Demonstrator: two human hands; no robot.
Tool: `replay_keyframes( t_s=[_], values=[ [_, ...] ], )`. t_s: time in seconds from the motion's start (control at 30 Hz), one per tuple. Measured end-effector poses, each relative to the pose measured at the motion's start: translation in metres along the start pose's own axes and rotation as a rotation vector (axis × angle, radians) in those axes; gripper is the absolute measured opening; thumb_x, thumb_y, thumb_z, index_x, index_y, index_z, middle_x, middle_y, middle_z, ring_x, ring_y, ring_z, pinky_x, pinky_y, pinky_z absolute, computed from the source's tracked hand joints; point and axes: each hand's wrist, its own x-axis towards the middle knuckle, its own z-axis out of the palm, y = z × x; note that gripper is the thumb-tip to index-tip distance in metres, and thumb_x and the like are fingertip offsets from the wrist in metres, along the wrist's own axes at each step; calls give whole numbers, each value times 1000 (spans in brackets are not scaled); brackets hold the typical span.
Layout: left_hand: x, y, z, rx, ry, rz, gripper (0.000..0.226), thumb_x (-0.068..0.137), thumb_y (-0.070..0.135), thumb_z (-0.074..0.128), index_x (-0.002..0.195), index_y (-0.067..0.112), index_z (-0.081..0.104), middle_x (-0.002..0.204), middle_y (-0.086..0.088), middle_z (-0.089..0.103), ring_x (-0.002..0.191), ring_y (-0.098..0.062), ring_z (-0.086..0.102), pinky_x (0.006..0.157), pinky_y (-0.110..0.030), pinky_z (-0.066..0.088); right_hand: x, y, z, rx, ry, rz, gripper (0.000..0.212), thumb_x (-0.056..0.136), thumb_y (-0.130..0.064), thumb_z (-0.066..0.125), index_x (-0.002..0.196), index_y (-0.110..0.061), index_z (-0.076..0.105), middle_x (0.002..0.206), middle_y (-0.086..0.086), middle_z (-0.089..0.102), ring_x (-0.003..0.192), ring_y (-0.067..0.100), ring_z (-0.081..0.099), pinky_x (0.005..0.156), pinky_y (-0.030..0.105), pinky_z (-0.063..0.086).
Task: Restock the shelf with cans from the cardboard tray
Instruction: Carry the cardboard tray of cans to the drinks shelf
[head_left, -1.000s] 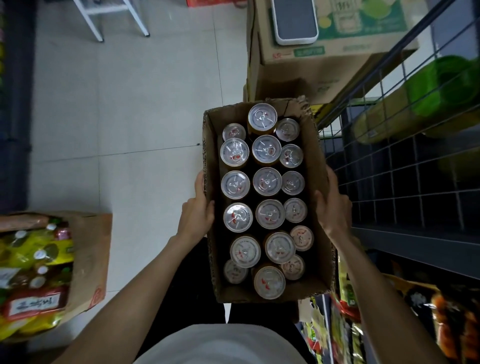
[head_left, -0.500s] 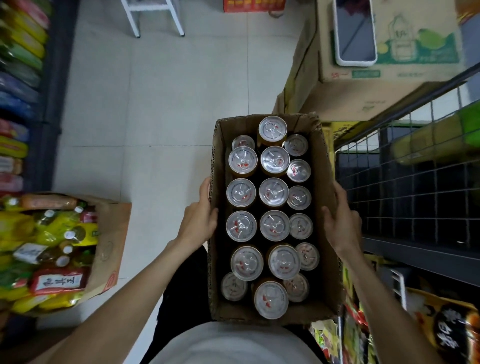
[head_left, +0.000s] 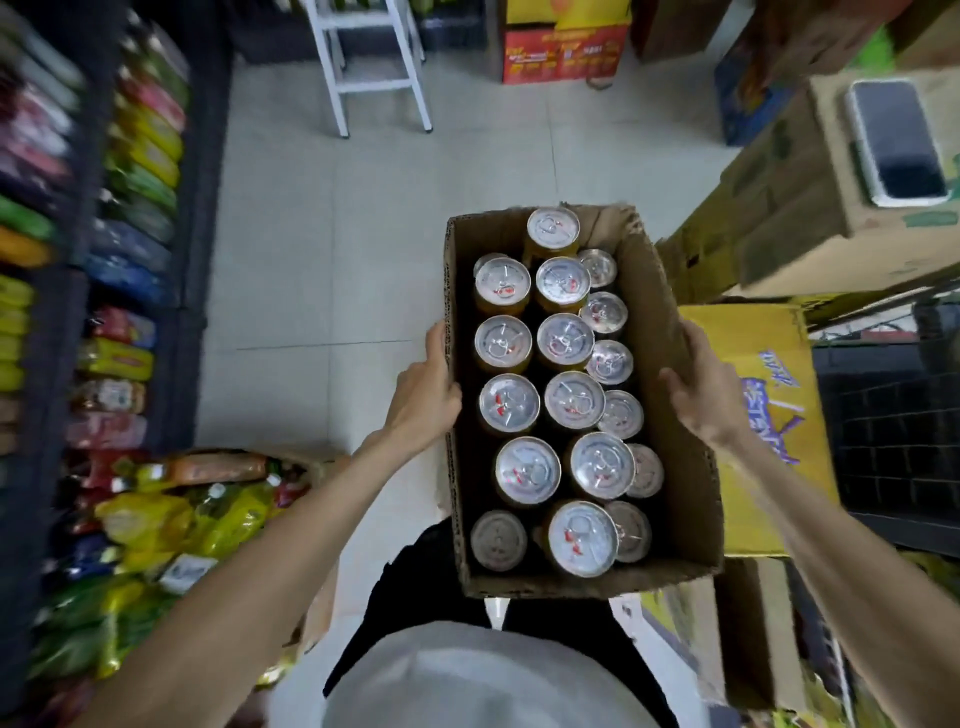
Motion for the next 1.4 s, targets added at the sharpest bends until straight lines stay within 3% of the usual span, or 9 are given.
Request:
replay_keyframes(
  t_s=[0.1, 0.17, 0.33, 0.5, 0.7, 0.83, 1.1, 1.3, 1.4],
  values=[
    [28, -16, -39, -17, 15, 27, 70, 89, 2, 47, 146, 15, 9, 69, 3, 46, 56, -10, 45, 48, -19, 29, 32, -44, 10, 12, 3, -27, 61, 89, -6, 56, 143, -14, 30, 106, 25, 67, 93, 43, 62, 73, 39, 44],
    [52, -25, -61, -26, 30, 25, 70, 90, 3, 48, 146, 15, 8, 70, 4, 46, 55, -9, 44, 47, -16, 29, 60, -70, 14, 27, 5, -37, 61, 89, -6, 56, 142, -17, 29, 104, 24, 68, 90, 42, 63, 75, 40, 48],
    [130, -44, -109, -45, 64, -31, 74, 89, 5, 52, 146, 19, 6, 88, -10, 62, 64, -16, 55, 59, -31, 48, 139, -130, 21, 23, 20, -85, 60, 89, -6, 55, 141, -21, 28, 120, 21, 63, 103, 43, 61, 93, 49, 48],
    [217, -49, -161, -14, 78, -52, 74, 90, 5, 53, 146, 18, 7, 81, -5, 57, 62, -13, 51, 57, -24, 42, 233, -183, 29, 60, -19, -130, 61, 90, -3, 54, 142, -19, 27, 130, 18, 57, 113, 40, 57, 98, 50, 46],
    [329, -45, -223, 56, 98, -125, 74, 90, 6, 55, 146, 18, 8, 108, -18, 63, 87, -30, 61, 72, -33, 45, 355, -245, 30, 16, -67, -148, 59, 89, -2, 53, 141, -15, 29, 119, 24, 62, 103, 44, 59, 88, 43, 47],
    [405, -44, -262, 41, 108, -135, 74, 90, 7, 53, 146, 19, 7, 104, -14, 63, 77, -21, 55, 69, -31, 43, 438, -290, 26, -24, -61, -165, 61, 87, -2, 53, 141, -16, 29, 116, 25, 63, 101, 46, 59, 85, 43, 46],
    [565, -35, -354, 20, 130, -124, 73, 90, 7, 54, 146, 18, 8, 108, -16, 64, 87, -30, 62, 68, -32, 45, 600, -389, 10, -46, -10, -208, 62, 86, -2, 54, 142, -15, 30, 114, 26, 64, 102, 47, 58, 82, 44, 45],
    [669, -21, -423, -24, 180, -132, 74, 89, 4, 52, 146, 20, 7, 101, -16, 65, 70, -20, 55, 62, -31, 42, 724, -451, -7, -17, -18, -304, 66, 84, -3, 56, 143, -15, 29, 114, 26, 64, 101, 44, 60, 80, 45, 47],
    [713, -12, -446, -50, 243, -156, 74, 89, 5, 53, 145, 20, 9, 106, -16, 65, 79, -27, 61, 66, -31, 44, 787, -483, -17, -15, -38, -370, 65, 86, -3, 55, 143, -15, 28, 112, 26, 65, 100, 44, 61, 80, 44, 47]
  ],
)
